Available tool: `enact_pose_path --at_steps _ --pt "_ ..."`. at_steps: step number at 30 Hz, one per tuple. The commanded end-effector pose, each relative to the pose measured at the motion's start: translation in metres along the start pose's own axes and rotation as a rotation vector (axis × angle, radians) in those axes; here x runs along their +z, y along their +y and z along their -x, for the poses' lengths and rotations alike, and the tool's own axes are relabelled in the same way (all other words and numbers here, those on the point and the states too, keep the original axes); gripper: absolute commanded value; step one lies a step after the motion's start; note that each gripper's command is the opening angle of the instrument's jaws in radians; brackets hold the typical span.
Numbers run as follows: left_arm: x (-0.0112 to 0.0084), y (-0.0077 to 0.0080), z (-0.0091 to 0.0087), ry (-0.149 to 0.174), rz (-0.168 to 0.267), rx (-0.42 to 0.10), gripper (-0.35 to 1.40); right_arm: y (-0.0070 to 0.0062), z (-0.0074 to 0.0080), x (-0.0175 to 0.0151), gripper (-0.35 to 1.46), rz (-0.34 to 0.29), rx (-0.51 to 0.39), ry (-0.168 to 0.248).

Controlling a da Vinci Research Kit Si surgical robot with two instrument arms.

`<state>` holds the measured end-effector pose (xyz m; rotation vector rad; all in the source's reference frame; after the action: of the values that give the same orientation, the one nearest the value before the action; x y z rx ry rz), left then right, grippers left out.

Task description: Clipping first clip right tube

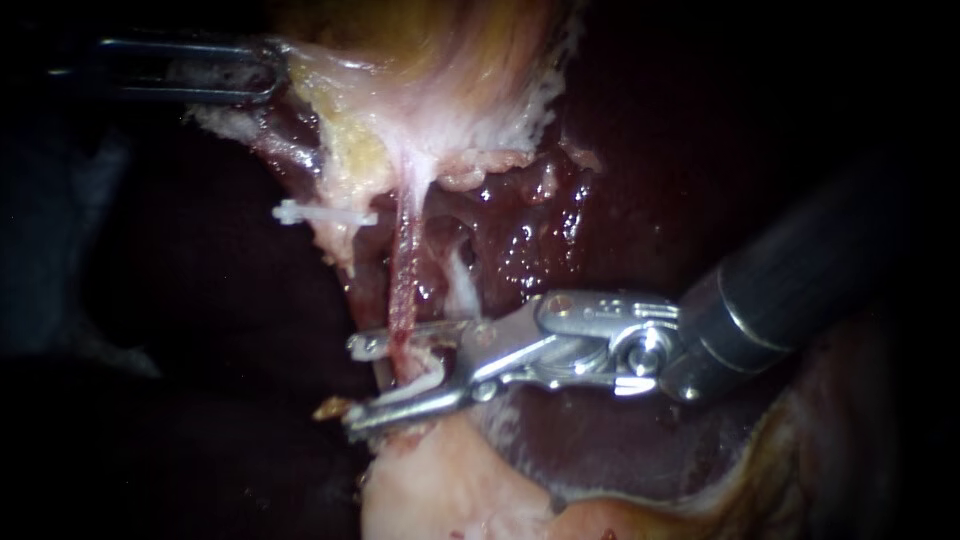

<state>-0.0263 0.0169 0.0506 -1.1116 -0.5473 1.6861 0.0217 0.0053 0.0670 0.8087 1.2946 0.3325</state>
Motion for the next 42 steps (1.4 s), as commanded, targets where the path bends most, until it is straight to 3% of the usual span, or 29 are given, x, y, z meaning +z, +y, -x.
enact_pose_path --at_steps 1,16,20,28,31,42 --pt "0.0 0.0 0.0 -0.003 0.001 0.0 -0.35 0.0 0.0 0.0001 0.49 0.0 0.0 0.001" --pt "0.0001 0.0 0.0001 -0.002 0.001 0.0 -0.35 -0.0004 0.0002 0.0005 0.49 -0.006 0.008 0.013" --pt "0.0001 0.0 0.0001 -0.002 0.001 0.0 -0.35 -0.0014 -0.0002 0.0006 0.49 -0.015 0.014 0.024" --pt "0.0 0.0 0.0001 -0.003 0.002 0.0 -0.35 -0.0048 -0.002 0.0015 0.48 -0.138 0.009 0.022" --pt "-0.0001 0.0 0.0001 -0.003 0.002 0.0 -0.35 -0.0058 -0.0027 0.0017 0.48 -0.153 0.01 0.025" --pt "-0.0001 0.0 0.0001 -0.003 0.002 0.001 -0.35 -0.0061 -0.0032 0.0016 0.46 -0.161 0.013 0.031"
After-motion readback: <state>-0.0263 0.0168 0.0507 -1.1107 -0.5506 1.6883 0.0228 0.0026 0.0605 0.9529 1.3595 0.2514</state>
